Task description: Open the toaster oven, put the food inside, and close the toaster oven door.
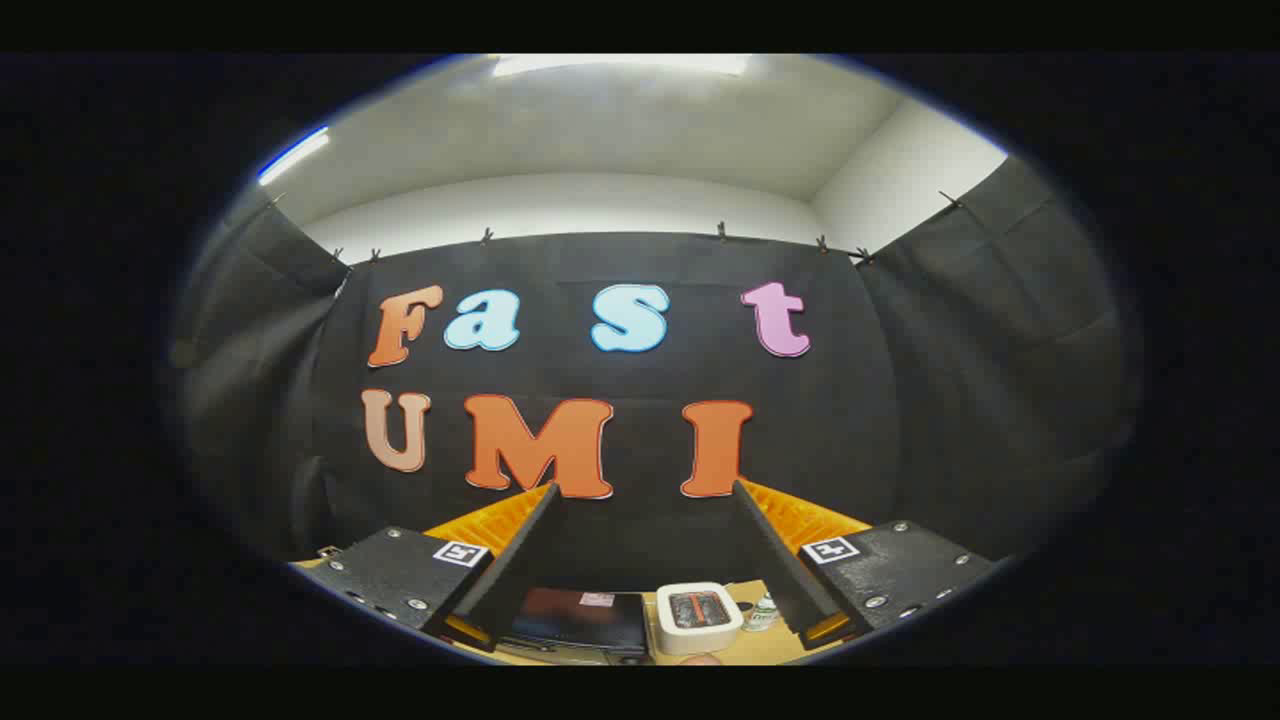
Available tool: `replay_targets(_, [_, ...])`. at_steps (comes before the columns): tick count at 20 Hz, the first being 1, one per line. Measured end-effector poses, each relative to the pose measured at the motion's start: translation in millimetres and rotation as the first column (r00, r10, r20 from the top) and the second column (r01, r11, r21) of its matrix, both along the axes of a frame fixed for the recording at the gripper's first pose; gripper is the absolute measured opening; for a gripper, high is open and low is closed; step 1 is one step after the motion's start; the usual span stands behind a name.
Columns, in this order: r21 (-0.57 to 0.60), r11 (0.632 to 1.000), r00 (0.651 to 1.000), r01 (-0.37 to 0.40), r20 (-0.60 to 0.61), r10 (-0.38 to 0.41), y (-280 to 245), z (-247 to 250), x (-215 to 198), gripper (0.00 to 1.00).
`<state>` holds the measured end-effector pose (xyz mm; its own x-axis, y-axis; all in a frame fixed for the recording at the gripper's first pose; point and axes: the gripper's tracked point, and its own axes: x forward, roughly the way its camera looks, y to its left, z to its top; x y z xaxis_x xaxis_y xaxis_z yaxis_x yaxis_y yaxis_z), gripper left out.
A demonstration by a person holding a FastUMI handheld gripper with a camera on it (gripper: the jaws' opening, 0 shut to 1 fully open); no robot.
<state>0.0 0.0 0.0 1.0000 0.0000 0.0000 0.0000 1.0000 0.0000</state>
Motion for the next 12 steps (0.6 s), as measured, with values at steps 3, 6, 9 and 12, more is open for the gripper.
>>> replay_targets(3, [-0.02, 1.0, 1.0, -0.001, 0.012, 0.002, -2.8, 4.1, -1.0, 0.98])
replay_targets(6, [-0.024, 1.0, 1.0, -0.01, 0.014, 0.011, -0.9, 5.9, -4.5, 0.98])
replay_targets(9, [-0.012, 1.0, 1.0, -0.015, 0.005, 0.015, -1.2, 5.8, -5.3, 0.98])
replay_targets(12, [-0.016, 1.0, 1.0, -0.019, 0.012, 0.02, 0.1, 7.5, -7.0, 0.98])
